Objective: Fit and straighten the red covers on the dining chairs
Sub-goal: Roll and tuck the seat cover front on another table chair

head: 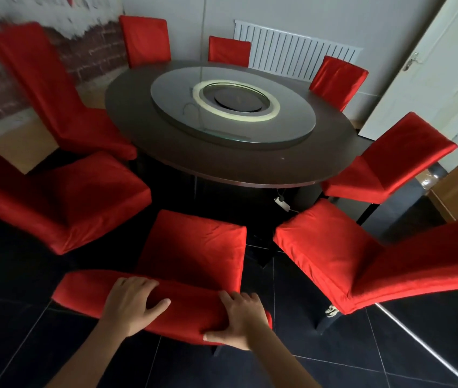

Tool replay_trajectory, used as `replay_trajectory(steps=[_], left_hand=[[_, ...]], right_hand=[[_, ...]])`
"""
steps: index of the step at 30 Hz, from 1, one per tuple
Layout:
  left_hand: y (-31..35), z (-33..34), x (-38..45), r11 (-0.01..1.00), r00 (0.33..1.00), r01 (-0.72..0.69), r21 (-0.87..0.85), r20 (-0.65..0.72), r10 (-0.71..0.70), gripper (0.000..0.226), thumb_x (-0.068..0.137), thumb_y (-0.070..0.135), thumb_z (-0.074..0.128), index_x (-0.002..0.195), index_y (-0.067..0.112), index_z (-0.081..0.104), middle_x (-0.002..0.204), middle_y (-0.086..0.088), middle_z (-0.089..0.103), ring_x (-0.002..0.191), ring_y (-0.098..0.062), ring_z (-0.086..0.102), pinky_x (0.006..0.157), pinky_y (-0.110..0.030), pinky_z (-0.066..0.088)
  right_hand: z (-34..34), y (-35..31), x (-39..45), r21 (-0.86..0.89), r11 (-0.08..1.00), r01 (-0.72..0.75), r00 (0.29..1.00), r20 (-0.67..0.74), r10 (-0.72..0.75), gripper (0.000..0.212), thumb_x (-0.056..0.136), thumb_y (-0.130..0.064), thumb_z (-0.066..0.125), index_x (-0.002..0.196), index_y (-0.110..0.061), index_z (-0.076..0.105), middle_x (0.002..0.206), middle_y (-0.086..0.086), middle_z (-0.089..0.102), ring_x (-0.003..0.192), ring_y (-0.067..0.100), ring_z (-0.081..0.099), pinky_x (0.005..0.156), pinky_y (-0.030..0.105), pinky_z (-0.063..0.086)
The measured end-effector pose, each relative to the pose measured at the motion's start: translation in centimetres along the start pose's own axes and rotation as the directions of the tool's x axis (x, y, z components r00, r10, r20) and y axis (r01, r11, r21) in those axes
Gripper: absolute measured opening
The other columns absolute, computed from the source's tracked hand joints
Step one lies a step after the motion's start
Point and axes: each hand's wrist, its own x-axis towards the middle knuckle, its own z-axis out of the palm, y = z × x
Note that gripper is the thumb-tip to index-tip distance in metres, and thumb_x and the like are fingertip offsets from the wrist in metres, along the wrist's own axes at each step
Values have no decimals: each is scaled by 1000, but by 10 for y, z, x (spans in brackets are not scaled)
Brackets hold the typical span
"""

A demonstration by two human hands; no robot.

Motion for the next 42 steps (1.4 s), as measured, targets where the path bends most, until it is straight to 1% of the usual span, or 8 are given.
replay_trajectory(steps=[6,11,14,20,28,31,35,42], left_hand=[[-72,-24,-12,987,984,160,-33,-80,-162,90,72,75,12,121,21,65,121,6,65,117,-14,56,107,-39,31],[-168,-55,-27,951,944,311,-6,-119,-309,86,75,73,15,119,22,67,120,5,65,118,-16,56,110,-45,26],[-233,-76,-34,936,925,351,4,-157,-346,84,76,72,16,117,21,67,117,3,67,116,-18,57,109,-46,27],[-362,-120,-35,947,898,313,-75,-301,-321,73,78,64,31,106,10,72,107,-7,71,104,-28,64,99,-56,34],[-512,-171,5,968,880,227,-105,-403,-250,69,78,61,38,104,7,71,106,-12,70,100,-32,65,93,-55,40],[-552,-180,33,973,882,196,-124,-411,-230,70,78,61,36,106,7,71,108,-12,70,102,-31,64,92,-53,40],[-600,-185,74,976,905,169,-138,-371,-209,74,76,63,33,112,10,69,114,-10,68,110,-30,61,98,-55,37],[-698,-195,158,990,947,95,-107,-297,-123,79,77,67,25,119,13,65,121,-5,65,114,-25,57,102,-47,36]], right_hand=[[-36,-46,46,137,990,22,997,-70,-13,76,83,-71,43,143,-24,32,120,2,60,111,24,56,97,36,41],[-63,-128,100,169,978,126,982,-160,-99,67,90,-61,46,144,-23,32,120,0,61,110,19,58,98,35,43],[-76,-191,134,189,966,176,966,-224,-132,63,92,-57,48,143,-22,36,121,-1,62,109,17,60,98,34,44],[-109,-327,206,280,937,210,943,-311,-118,59,92,-55,49,139,-21,39,118,-1,63,101,17,62,92,36,48],[-162,-464,300,422,881,215,917,-396,-34,61,91,-57,50,139,-21,40,124,5,61,112,25,58,93,42,47],[-172,-495,340,435,882,179,928,-372,-5,60,92,-58,47,138,-21,40,122,6,62,112,27,58,90,40,48],[-173,-532,397,478,873,96,956,-288,52,59,91,-61,44,136,-22,41,121,6,63,112,29,59,87,38,49],[-164,-586,491,642,765,-48,975,-135,175,53,91,-59,47,129,-22,50,117,6,66,109,27,61,87,34,49]])
